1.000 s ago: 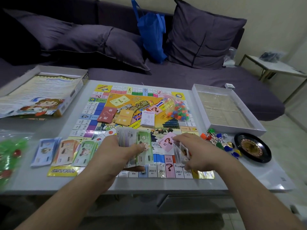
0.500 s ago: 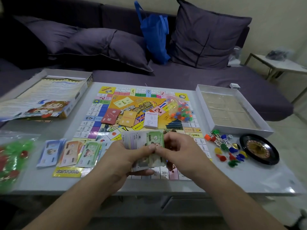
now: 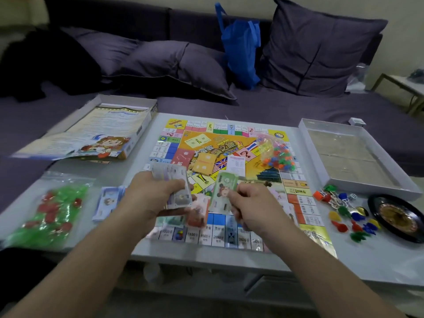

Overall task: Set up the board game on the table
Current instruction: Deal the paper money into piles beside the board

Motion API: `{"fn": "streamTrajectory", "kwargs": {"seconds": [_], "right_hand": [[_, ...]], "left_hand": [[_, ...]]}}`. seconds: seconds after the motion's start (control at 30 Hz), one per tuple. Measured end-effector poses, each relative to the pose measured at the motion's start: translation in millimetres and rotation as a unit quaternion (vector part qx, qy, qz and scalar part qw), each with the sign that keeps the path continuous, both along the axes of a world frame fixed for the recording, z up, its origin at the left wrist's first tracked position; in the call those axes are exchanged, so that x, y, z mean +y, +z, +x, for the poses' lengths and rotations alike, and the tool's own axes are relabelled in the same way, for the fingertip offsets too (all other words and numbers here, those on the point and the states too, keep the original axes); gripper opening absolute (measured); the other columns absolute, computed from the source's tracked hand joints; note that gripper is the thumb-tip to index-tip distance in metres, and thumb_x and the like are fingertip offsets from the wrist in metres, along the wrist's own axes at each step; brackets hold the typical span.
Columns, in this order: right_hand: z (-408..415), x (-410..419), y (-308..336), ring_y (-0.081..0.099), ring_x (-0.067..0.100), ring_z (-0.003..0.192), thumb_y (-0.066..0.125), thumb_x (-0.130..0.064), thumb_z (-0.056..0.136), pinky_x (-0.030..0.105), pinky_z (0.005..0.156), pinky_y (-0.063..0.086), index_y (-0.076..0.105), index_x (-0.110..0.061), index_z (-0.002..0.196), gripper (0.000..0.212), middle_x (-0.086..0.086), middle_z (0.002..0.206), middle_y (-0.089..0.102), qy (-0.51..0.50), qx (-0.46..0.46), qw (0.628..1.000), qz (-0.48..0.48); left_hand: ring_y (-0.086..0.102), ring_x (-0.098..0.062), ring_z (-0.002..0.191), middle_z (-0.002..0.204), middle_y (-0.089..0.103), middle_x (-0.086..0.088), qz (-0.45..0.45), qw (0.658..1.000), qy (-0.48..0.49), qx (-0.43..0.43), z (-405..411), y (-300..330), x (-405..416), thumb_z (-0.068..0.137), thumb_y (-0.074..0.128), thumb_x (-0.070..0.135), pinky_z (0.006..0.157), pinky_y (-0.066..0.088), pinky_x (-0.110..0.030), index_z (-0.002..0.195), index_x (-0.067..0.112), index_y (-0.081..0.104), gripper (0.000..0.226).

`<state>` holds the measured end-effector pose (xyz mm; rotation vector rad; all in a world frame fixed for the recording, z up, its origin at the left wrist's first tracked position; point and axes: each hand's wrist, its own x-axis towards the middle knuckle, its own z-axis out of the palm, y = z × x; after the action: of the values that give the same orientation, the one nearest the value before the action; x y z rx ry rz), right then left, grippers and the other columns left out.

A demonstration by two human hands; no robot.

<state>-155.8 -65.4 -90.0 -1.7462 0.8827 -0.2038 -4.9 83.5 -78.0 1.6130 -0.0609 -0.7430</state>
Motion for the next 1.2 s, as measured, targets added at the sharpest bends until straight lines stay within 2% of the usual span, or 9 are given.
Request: {"fn": "streamTrajectory", "kwargs": {"seconds": [0.13, 0.3, 0.5, 0.6, 0.7, 0.8, 0.9, 1.07, 1.2], "right_hand": [[41.6, 29.3, -5.5, 0.055, 0.013, 0.043, 0.055, -0.017, 0.108, 0.022, 0.044, 0.042, 0.066, -0.009, 0.083, 0.028, 0.006, 0.063, 0.064, 0.060, 0.030, 0.998, 0.017], [86.5, 66.3, -12.1, 0.058, 0.016, 0.045, 0.058, -0.019, 0.106, 0.022, 0.044, 0.045, 0.071, 0.002, 0.092, 0.028, 0.007, 0.062, 0.071, 0.084, 0.040, 0.995, 0.031], [116.1, 89.6, -32.9, 0.061, 0.011, 0.043, 0.061, -0.024, 0.101, 0.030, 0.048, 0.057, 0.076, -0.003, 0.080, 0.033, 0.004, 0.062, 0.073, 0.093, 0.097, 0.988, -0.079], [115.3, 90.8, -39.7, 0.064, 0.019, 0.052, 0.063, -0.040, 0.099, 0.031, 0.048, 0.051, 0.067, -0.010, 0.073, 0.039, 0.004, 0.064, 0.067, 0.084, 0.119, 0.974, -0.175], [102.0, 82.8, -35.4, 0.062, 0.023, 0.052, 0.057, -0.033, 0.099, 0.041, 0.054, 0.055, 0.054, -0.010, 0.063, 0.043, 0.007, 0.058, 0.058, 0.076, 0.114, 0.964, -0.226], [84.4, 68.7, -16.4, 0.054, 0.018, 0.049, 0.054, -0.015, 0.100, 0.039, 0.048, 0.045, 0.064, 0.005, 0.081, 0.029, 0.016, 0.066, 0.061, 0.033, -0.010, 0.998, -0.049], [64.9, 59.1, 8.7, 0.052, 0.019, 0.053, 0.057, -0.017, 0.103, 0.029, 0.047, 0.033, 0.065, 0.006, 0.098, 0.025, 0.010, 0.074, 0.061, 0.039, -0.146, 0.979, 0.139], [46.6, 49.4, 14.8, 0.057, 0.019, 0.059, 0.070, -0.013, 0.099, 0.033, 0.048, 0.046, 0.065, -0.002, 0.093, 0.014, 0.007, 0.072, 0.064, 0.068, -0.153, 0.985, 0.038], [34.6, 33.2, 15.5, 0.055, 0.020, 0.058, 0.072, -0.011, 0.097, 0.034, 0.051, 0.047, 0.065, -0.001, 0.093, 0.013, 0.011, 0.072, 0.064, 0.021, -0.153, 0.988, 0.018]], "left_hand": [[0.079, -0.039, 0.077, 0.102, 0.075, -0.027, 0.008, 0.999, 0.033, -0.032, 35.7, 7.3, 27.9, 0.091, 0.074, 0.000, 0.059, 0.065, -0.052, 0.121, 0.001, 0.062, 0.032], [0.078, -0.041, 0.078, 0.106, 0.075, -0.026, 0.010, 0.996, 0.055, -0.062, 62.7, 10.4, 61.8, 0.089, 0.077, 0.003, 0.066, 0.064, -0.051, 0.122, 0.003, 0.063, 0.036], [0.079, -0.040, 0.080, 0.101, 0.077, -0.024, -0.014, 0.998, 0.030, -0.058, 59.5, 13.4, 70.0, 0.090, 0.075, 0.003, 0.067, 0.064, -0.053, 0.121, 0.001, 0.064, 0.032], [0.079, -0.039, 0.079, 0.096, 0.078, -0.023, -0.031, 0.998, 0.010, -0.048, 53.1, 16.7, 68.0, 0.091, 0.074, 0.001, 0.065, 0.064, -0.053, 0.116, 0.001, 0.067, 0.026], [0.078, -0.041, 0.077, 0.092, 0.078, -0.023, -0.056, 0.998, 0.001, -0.023, 48.1, 21.1, 67.2, 0.087, 0.076, -0.003, 0.057, 0.065, -0.052, 0.111, -0.002, 0.069, 0.025], [0.078, -0.040, 0.078, 0.092, 0.079, -0.022, -0.083, 0.996, -0.014, 0.004, 41.9, 24.3, 65.5, 0.085, 0.078, -0.003, 0.056, 0.065, -0.051, 0.110, -0.002, 0.070, 0.027], [0.079, -0.037, 0.082, 0.095, 0.080, -0.019, -0.107, 0.993, -0.046, 0.023, 29.4, 25.1, 58.9, 0.082, 0.081, 0.003, 0.057, 0.065, -0.046, 0.111, 0.001, 0.071, 0.031], [0.079, -0.037, 0.090, 0.102, 0.079, -0.021, -0.130, 0.985, -0.098, 0.056, 6.8, 20.9, 41.1, 0.076, 0.084, 0.018, 0.061, 0.066, -0.040, 0.117, 0.003, 0.072, 0.046], [0.078, -0.038, 0.095, 0.106, 0.078, -0.021, -0.154, 0.979, -0.109, 0.078, -3.8, 22.6, 28.2, 0.092, 0.074, 0.017, 0.074, 0.065, -0.051, 0.122, 0.003, 0.067, 0.034]]}}
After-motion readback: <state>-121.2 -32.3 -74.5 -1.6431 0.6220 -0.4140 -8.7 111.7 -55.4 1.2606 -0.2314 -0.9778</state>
